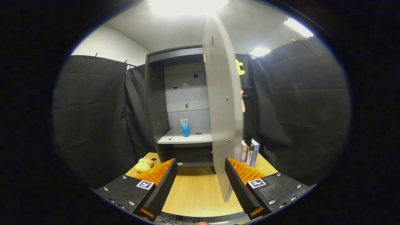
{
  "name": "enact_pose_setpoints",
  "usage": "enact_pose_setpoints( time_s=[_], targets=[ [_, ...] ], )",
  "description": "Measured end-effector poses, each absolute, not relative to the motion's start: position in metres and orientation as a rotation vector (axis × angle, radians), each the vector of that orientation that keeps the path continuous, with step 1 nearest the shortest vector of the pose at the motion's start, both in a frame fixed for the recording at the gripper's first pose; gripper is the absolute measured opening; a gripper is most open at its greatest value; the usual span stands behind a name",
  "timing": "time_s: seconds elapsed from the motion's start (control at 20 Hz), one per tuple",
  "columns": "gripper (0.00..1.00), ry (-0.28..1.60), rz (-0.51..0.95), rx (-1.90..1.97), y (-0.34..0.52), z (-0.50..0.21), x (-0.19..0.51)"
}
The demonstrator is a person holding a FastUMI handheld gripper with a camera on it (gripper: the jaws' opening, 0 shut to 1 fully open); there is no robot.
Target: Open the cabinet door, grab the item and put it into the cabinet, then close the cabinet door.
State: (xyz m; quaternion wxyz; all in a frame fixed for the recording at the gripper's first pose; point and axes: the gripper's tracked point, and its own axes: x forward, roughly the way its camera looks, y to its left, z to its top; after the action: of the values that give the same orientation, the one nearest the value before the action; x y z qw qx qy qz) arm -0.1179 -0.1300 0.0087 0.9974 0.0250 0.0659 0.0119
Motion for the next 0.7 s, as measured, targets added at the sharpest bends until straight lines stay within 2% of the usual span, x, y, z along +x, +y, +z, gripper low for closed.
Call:
enact_pose_setpoints(
  time_s=[0.4,0.7],
  targets=[
    [0.95,0.108,-0.042,0.146,-0.258,0.013,-0.079],
    [0.95,0.123,0.022,0.164,-0.255,0.009,-0.047]
  ],
)
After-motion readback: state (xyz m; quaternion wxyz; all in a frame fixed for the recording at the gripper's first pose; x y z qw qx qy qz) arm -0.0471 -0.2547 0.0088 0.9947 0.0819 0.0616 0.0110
